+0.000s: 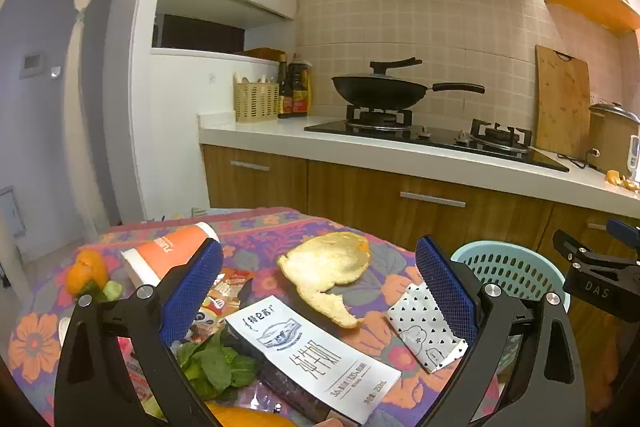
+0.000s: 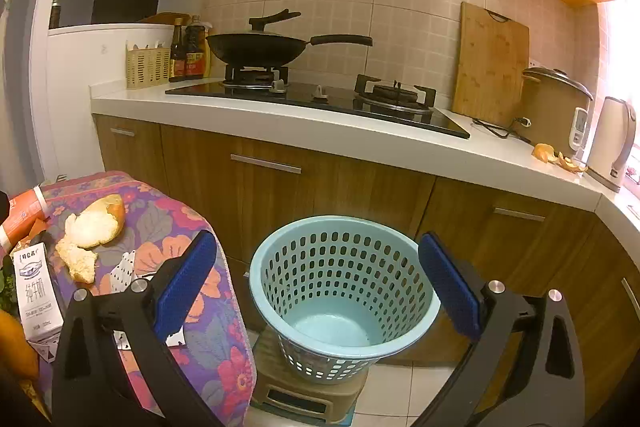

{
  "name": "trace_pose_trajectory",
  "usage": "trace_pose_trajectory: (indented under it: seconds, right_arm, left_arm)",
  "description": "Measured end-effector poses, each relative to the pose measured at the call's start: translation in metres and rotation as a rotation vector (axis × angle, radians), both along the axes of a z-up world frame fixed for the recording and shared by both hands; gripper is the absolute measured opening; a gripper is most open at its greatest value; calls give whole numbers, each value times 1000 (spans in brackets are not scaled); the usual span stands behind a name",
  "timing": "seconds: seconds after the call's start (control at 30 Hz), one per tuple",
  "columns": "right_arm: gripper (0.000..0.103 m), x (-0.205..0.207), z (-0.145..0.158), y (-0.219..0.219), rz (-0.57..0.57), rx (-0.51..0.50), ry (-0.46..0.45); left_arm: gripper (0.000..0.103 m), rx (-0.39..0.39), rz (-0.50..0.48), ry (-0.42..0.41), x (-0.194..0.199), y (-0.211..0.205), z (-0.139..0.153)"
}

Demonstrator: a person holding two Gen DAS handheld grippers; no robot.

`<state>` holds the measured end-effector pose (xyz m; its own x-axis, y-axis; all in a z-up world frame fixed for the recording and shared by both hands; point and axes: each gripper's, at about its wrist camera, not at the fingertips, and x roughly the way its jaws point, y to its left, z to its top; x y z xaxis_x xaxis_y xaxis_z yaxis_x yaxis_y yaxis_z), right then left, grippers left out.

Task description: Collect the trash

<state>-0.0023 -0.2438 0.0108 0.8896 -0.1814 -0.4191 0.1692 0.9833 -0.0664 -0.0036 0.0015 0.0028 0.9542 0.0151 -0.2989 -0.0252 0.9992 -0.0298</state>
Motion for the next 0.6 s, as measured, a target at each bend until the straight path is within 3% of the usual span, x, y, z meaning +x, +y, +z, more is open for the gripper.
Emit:
trace_pose_trajectory:
  seconds: [0.6]
  right_arm:
    - [97,4,-4,2,5,10,9]
  left_arm:
    - [94,-5,12,-3,1,6,-2]
